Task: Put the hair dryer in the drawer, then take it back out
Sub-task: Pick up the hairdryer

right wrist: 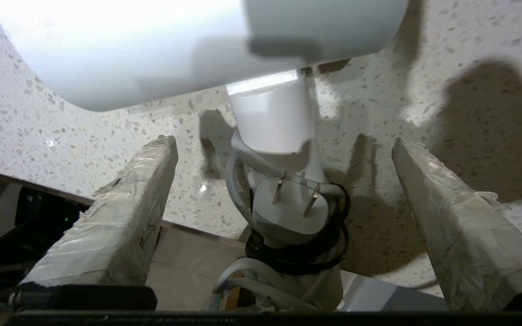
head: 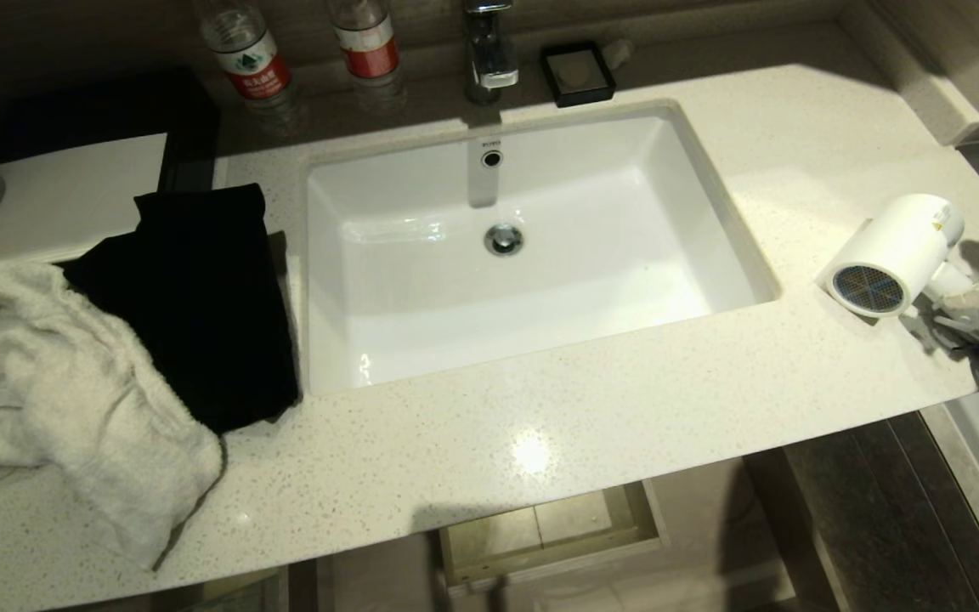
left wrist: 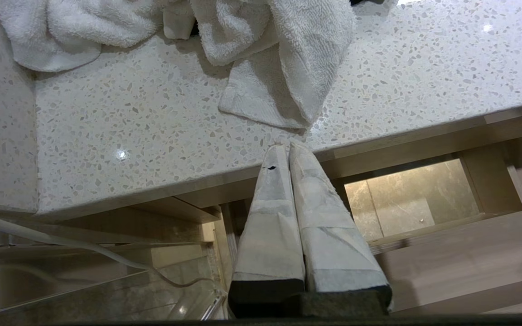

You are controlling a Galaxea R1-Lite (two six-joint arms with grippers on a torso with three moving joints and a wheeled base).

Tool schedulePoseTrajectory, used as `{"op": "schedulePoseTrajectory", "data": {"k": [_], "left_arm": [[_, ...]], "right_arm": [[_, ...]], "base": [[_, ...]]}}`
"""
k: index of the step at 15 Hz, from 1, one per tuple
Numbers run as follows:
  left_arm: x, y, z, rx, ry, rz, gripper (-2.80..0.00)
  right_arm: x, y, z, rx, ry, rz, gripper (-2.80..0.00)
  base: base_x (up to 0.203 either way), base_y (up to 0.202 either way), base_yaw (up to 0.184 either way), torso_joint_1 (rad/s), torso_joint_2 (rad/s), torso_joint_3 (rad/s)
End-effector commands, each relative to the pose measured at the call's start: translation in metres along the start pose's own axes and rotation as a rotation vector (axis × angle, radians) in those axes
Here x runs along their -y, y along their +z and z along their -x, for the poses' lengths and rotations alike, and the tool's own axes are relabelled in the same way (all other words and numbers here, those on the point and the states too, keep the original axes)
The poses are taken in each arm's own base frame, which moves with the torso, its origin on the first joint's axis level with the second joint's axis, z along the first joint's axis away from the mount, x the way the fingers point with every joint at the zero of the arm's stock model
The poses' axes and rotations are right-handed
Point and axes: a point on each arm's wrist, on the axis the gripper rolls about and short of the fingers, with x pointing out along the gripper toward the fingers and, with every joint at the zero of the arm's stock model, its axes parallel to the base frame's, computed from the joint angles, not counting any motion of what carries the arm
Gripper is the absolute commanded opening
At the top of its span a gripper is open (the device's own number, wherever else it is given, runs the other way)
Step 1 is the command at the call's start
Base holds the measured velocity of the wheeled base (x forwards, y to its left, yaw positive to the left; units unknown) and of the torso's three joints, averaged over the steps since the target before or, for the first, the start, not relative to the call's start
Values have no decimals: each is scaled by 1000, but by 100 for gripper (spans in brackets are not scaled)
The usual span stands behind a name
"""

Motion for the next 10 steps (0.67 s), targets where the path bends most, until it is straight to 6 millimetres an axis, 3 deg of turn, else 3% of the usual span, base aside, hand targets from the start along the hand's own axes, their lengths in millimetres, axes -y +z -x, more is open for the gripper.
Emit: {"op": "schedulePoseTrajectory", "data": {"k": [1,10], "left_arm": [[0,0,0,-1,0,0,-280],[0,0,0,1,0,0,-280]], "right_arm": [[2,-7,-10,-43,52,3,0],[6,-12,-23,-61,84,7,0]], "base": [[0,0,0,0,0,0],[0,0,0,0,0,0]]}}
